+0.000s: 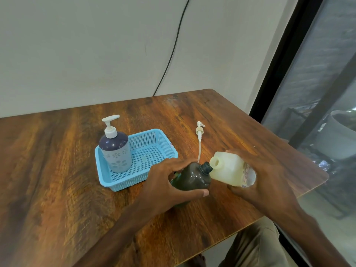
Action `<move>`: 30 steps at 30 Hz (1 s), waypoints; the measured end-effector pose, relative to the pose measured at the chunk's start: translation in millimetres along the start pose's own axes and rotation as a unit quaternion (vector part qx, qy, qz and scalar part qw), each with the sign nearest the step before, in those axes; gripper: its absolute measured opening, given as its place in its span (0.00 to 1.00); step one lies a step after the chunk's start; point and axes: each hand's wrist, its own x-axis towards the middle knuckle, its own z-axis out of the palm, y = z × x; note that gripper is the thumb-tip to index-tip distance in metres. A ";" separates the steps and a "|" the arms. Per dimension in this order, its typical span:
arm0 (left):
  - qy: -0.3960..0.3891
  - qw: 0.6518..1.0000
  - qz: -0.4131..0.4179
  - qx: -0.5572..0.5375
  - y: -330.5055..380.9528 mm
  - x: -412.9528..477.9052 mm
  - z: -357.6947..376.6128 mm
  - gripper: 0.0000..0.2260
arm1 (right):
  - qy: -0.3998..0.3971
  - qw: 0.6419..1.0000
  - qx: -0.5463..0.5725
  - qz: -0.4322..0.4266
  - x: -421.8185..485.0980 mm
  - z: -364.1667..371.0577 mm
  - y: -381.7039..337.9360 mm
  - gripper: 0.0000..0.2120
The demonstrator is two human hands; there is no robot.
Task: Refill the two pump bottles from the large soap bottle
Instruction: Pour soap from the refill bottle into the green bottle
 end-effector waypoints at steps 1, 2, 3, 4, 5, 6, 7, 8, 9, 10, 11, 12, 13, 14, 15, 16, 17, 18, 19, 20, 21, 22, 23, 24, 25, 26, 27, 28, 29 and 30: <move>0.004 1.000 0.000 0.000 -0.1 -0.1 0.3 0.38 | 0.001 1.000 -0.005 -0.001 0.7 -0.5 -0.5 0.46; 0.007 1.000 -0.002 0.000 0.1 -0.1 0.7 0.38 | 0.002 1.000 -0.009 -0.002 1.6 -1.2 -0.9 0.46; 0.009 1.000 -0.001 -0.002 0.4 -0.3 0.9 0.38 | 0.002 1.000 -0.012 -0.001 2.4 -1.5 -1.2 0.45; 0.010 1.000 0.000 -0.005 0.2 -0.3 1.5 0.38 | 0.001 1.000 -0.012 -0.003 3.5 -1.5 -0.5 0.45; 0.012 1.000 0.001 -0.008 0.0 -0.6 2.2 0.38 | 0.000 1.000 -0.011 -0.006 4.8 -1.6 0.4 0.45; 0.014 1.000 0.000 -0.013 -0.4 -0.9 2.9 0.38 | 0.001 1.000 -0.010 -0.011 5.8 -1.5 1.8 0.45; 0.019 1.000 -0.001 -0.018 -0.3 -1.5 3.4 0.37 | 0.000 1.000 -0.008 -0.016 6.7 -1.6 2.5 0.44; 0.025 0.999 -0.001 -0.023 -0.2 -2.2 3.7 0.36 | -0.001 1.000 -0.008 -0.017 7.7 -1.3 3.4 0.44; 0.030 0.999 -0.001 -0.026 -0.1 -2.7 3.8 0.34 | -0.004 1.000 -0.010 -0.015 9.1 -1.7 3.1 0.43; 0.035 0.999 0.000 -0.028 0.4 -3.1 3.6 0.32 | -0.009 1.000 -0.014 -0.015 10.6 -2.3 3.3 0.42; 0.039 0.999 0.000 -0.031 0.9 -3.6 3.4 0.30 | -0.014 1.000 -0.017 -0.016 11.8 -3.3 3.1 0.41; 0.041 0.999 0.000 -0.036 1.5 -4.1 3.3 0.29 | -0.020 0.999 -0.016 -0.018 13.2 -4.2 3.5 0.40; 0.043 0.998 0.002 -0.042 2.0 -4.7 3.3 0.28 | -0.029 0.999 -0.014 -0.016 14.6 -4.9 3.7 0.40; 0.047 0.998 0.004 -0.048 2.3 -5.1 3.7 0.28 | -0.038 0.999 -0.012 -0.014 16.0 -5.5 4.0 0.39; 0.053 0.997 0.007 -0.052 2.1 -5.3 4.3 0.28 | -0.043 0.999 -0.013 -0.011 17.2 -6.1 4.2 0.39; 0.058 0.997 0.009 -0.055 2.3 -5.4 4.6 0.29 | -0.043 0.999 -0.018 -0.009 18.5 -6.4 4.8 0.38; 0.063 0.996 0.010 -0.057 2.5 -5.5 4.8 0.28 | -0.041 0.999 -0.024 -0.007 19.4 -6.8 4.9 0.38; 0.066 0.996 0.010 -0.060 2.6 -5.4 4.6 0.28 | -0.040 0.999 -0.027 -0.005 20.5 -7.0 4.9 0.38; 0.066 0.996 0.011 -0.061 2.3 -5.1 4.6 0.28 | -0.039 0.999 -0.029 -0.004 21.7 -7.5 3.6 0.38; 0.067 0.996 0.012 -0.061 2.1 -4.9 4.4 0.28 | -0.038 0.999 -0.031 -0.007 22.6 -7.7 3.0 0.38; 0.069 0.996 0.013 -0.061 1.7 -4.9 4.5 0.28 | -0.037 0.999 -0.034 -0.013 23.4 -8.0 2.1 0.38; 0.072 0.995 0.015 -0.062 1.4 -5.0 4.4 0.29 | -0.035 0.999 -0.037 -0.018 24.0 -7.6 2.2 0.38; 0.074 0.995 0.017 -0.063 0.6 -5.1 4.4 0.30 | -0.033 0.999 -0.037 -0.021 24.7 -7.7 2.1 0.38; 0.076 0.995 0.017 -0.065 -0.1 -5.3 4.4 0.31 | -0.032 0.999 -0.037 -0.022 25.4 -7.7 2.3 0.38; 0.078 0.995 0.016 -0.066 -0.7 -5.3 4.2 0.31 | -0.034 0.999 -0.036 -0.021 26.1 -7.6 2.5 0.37; 0.078 0.995 0.013 -0.066 -0.3 -5.7 3.7 0.31 | -0.036 0.999 -0.036 -0.019 26.7 -7.5 2.8 0.37; 0.078 0.995 0.011 -0.065 -0.2 -5.8 3.4 0.31 | -0.037 0.998 -0.037 -0.018 27.2 -7.4 2.7 0.37; 0.078 0.995 0.010 -0.064 0.2 -5.9 2.9 0.31 | -0.035 0.998 -0.039 -0.020 27.7 -6.9 2.8 0.38; 0.079 0.995 0.009 -0.064 0.4 -6.0 2.9 0.31 | -0.032 0.998 -0.040 -0.024 27.9 -6.5 2.4 0.38; 0.079 0.995 0.008 -0.065 0.6 -6.2 2.7 0.31 | -0.031 0.998 -0.040 -0.027 28.0 -6.0 2.7 0.38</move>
